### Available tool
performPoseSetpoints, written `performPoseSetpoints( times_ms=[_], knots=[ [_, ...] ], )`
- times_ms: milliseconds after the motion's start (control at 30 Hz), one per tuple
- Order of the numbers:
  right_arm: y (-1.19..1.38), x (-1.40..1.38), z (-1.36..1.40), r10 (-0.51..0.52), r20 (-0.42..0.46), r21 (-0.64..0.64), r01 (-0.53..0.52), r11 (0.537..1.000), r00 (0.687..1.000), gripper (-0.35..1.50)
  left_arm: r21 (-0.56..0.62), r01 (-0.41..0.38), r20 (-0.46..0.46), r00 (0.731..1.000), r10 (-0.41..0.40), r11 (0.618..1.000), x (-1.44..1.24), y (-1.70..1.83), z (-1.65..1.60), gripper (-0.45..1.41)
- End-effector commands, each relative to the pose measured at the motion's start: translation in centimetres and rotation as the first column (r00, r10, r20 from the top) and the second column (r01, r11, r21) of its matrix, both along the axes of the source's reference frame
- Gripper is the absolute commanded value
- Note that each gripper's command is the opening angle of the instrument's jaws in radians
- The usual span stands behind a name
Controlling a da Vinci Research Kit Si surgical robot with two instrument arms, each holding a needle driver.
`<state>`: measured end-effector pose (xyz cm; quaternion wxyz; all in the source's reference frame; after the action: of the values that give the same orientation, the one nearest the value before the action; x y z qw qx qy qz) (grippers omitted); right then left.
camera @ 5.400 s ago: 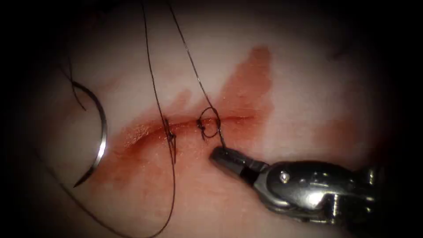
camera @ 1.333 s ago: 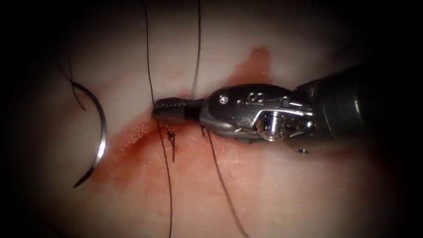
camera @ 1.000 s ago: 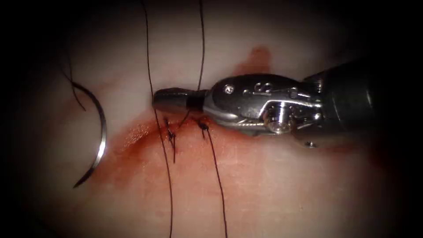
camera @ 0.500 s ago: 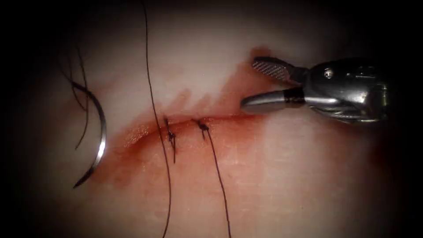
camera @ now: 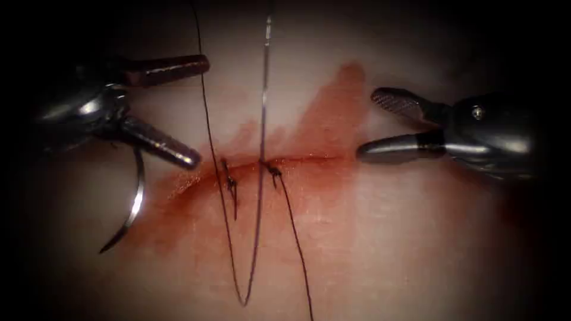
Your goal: Wound Closure
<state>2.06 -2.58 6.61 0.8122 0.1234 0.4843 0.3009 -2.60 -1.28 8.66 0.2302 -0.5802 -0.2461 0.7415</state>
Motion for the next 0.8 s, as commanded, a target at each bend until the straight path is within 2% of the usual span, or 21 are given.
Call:
performPoseSetpoints(
  times_ms=[33,67,100,133,167,233,267,300,367,500,800],
  knots=[
    [-0.08,0.05,0.03,-0.010,-0.005,-0.002,0.010,1.000,1.000,1.46,-0.017,-0.018,0.014,1.000,0.018,1.000,-0.11,-0.06,0.06,0.57],
    [-0.11,0.05,0.01,-0.009,-0.008,-0.003,0.009,1.000,1.000,1.46,-0.027,-0.045,0.033,0.998,0.046,0.999,-0.25,-0.12,0.06,0.36],
    [-0.15,0.05,-0.01,-0.017,-0.006,-0.006,0.016,1.000,1.000,1.46,-0.032,-0.052,0.048,0.997,0.053,0.998,-0.38,-0.14,0.07,0.32],
    [-0.15,0.05,-0.01,-0.017,-0.006,-0.006,0.016,1.000,1.000,1.46,-0.032,-0.052,0.048,0.997,0.053,0.998,-0.38,-0.14,0.07,0.32],
    [-0.20,0.07,-0.04,-0.025,-0.005,-0.009,0.024,1.000,1.000,1.46,-0.089,-0.030,0.056,0.998,0.035,0.996,-0.52,-0.16,0.10,0.15],
    [-0.25,0.09,-0.07,-0.031,-0.010,-0.007,0.031,1.000,0.999,1.46,-0.183,-0.023,0.043,0.999,0.031,0.983,-0.60,-0.21,0.18,0.07],
    [-0.25,0.09,-0.07,-0.031,-0.010,-0.007,0.031,1.000,0.999,1.46,-0.183,-0.023,0.043,0.999,0.031,0.983,-0.60,-0.21,0.18,0.07],
    [-0.27,0.09,-0.09,-0.035,-0.012,-0.006,0.035,0.999,0.999,1.46,-0.308,-0.071,0.024,0.996,0.082,0.949,-0.67,-0.31,0.29,0.05],
    [-0.29,0.07,-0.10,-0.037,-0.014,-0.005,0.037,0.999,0.999,1.46,-0.414,-0.172,-0.014,0.983,0.183,0.894,-0.78,-0.45,0.39,0.12],
    [-0.29,0.04,-0.10,-0.038,-0.014,-0.006,0.038,0.999,0.999,1.46,-0.463,-0.260,-0.045,0.962,0.270,0.848,-0.88,-0.59,0.40,0.27],
    [-0.29,0.03,-0.09,-0.039,-0.015,-0.006,0.039,0.999,0.999,1.46,-0.545,-0.401,-0.087,0.900,0.426,0.737,-1.12,-0.91,0.28,0.36]
  ],
)
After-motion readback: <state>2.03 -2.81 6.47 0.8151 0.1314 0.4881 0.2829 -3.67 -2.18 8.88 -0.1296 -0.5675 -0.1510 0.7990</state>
